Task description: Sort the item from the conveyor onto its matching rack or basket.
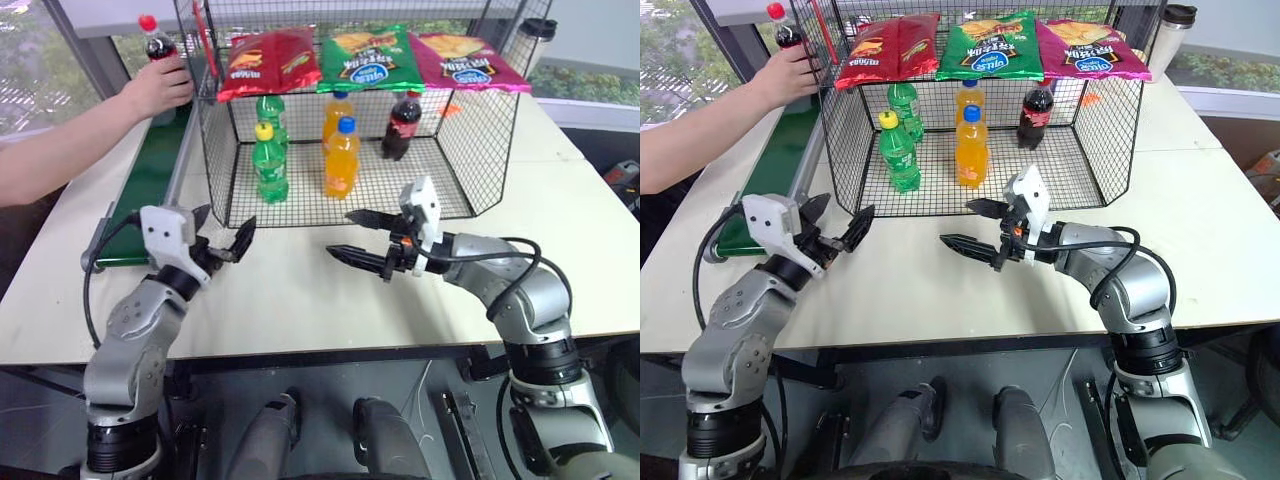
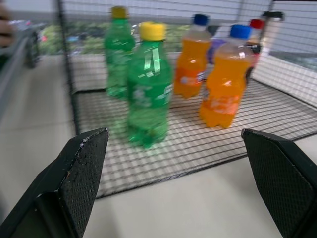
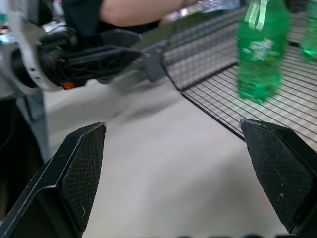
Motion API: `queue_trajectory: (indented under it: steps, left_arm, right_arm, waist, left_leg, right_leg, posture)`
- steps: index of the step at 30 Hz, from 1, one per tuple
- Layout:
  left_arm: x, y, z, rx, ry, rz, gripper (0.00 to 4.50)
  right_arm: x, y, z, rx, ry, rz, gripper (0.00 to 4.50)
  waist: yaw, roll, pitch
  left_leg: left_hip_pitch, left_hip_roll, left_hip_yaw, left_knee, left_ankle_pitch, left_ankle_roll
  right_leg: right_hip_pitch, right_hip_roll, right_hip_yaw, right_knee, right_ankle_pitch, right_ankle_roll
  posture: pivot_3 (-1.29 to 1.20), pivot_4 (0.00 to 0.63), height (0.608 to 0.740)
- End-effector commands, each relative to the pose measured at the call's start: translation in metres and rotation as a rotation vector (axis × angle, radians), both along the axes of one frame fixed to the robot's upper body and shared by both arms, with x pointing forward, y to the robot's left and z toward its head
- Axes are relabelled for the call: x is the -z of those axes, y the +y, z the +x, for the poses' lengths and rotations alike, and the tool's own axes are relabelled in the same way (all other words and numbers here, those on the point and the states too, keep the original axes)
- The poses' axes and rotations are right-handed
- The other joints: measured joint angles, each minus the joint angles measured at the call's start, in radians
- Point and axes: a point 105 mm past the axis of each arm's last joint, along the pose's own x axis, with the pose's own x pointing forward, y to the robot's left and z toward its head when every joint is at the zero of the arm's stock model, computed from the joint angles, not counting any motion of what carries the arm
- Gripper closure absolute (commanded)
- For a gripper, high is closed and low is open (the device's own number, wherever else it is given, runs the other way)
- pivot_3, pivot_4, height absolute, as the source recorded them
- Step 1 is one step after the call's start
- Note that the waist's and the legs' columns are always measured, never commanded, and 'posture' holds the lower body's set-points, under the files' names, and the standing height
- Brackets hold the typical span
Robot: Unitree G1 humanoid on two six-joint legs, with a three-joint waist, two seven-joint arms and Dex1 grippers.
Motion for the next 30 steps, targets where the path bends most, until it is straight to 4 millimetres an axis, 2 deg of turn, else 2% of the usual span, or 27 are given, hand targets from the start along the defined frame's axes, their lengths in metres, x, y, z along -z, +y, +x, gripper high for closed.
queue_trajectory:
  steps: [1, 11, 16, 19, 23, 30]
  left_arm:
    - [-0.02, 0.012, -0.007, -0.056, -0.072, -0.01, 0.0]
    - [-0.024, 0.031, -0.013, -0.155, -0.092, -0.031, 0.0]
    - [-0.025, 0.057, -0.013, -0.289, -0.102, -0.044, 0.0]
    - [-0.022, 0.083, -0.014, -0.404, -0.099, -0.06, 0.0]
    - [-0.013, 0.107, -0.017, -0.49, -0.075, -0.043, 0.0]
    - [-0.01, 0.131, -0.019, -0.563, -0.07, -0.022, 0.0]
  right_arm:
    - [-0.018, 0.009, -0.009, -0.067, -0.064, 0.01, 0.05]
    - [-0.019, 0.018, -0.016, -0.131, -0.068, 0.007, 0.05]
    - [-0.017, 0.02, -0.017, -0.139, -0.07, 0.001, 0.05]
    - [-0.015, 0.02, -0.015, -0.131, -0.079, -0.011, 0.05]
    - [-0.009, 0.019, 0.003, -0.024, -0.106, -0.05, 0.05]
    - [-0.006, 0.017, 0.01, 0.023, -0.107, -0.052, 0.05]
  waist:
    - [-0.002, 0.0, 0.0]
    - [-0.003, 0.0, 0.0]
    - [-0.003, 0.0, 0.0]
    - [-0.003, 0.0, 0.0]
    - [-0.004, 0.0, 0.0]
    - [-0.002, 0.0, 0.0]
  left_leg:
    - [0.0, 0.0, 0.0, 0.0, 0.0, 0.0]
    - [0.0, 0.0, 0.0, -0.001, 0.0, 0.0]
    - [0.0, 0.0, 0.0, -0.001, 0.0, 0.0]
    - [0.0, 0.0, 0.0, -0.001, 0.0, 0.0]
    - [0.0, 0.0, 0.0, -0.001, 0.0, 0.0]
    - [-0.001, 0.0, 0.0, -0.002, 0.0, 0.0]
  right_leg:
    - [0.0, 0.0, 0.0, 0.0, 0.0, 0.0]
    - [0.0, 0.0, 0.0, -0.001, 0.001, -0.001]
    - [0.0, 0.0, 0.0, -0.002, 0.001, -0.001]
    - [0.0, 0.0, 0.0, -0.002, 0.001, -0.001]
    - [0.0, 0.0, 0.0, -0.002, 0.001, -0.001]
    - [0.0, 0.0, 0.0, -0.004, 0.001, -0.002]
  posture:
    - [0.0, 0.15, 0.738]
    - [0.0, 0.15, 0.738]
    - [0.0, 0.15, 0.738]
    - [0.0, 0.15, 0.738]
    - [0.0, 0.15, 0.738]
    - [0.0, 0.15, 0.738]
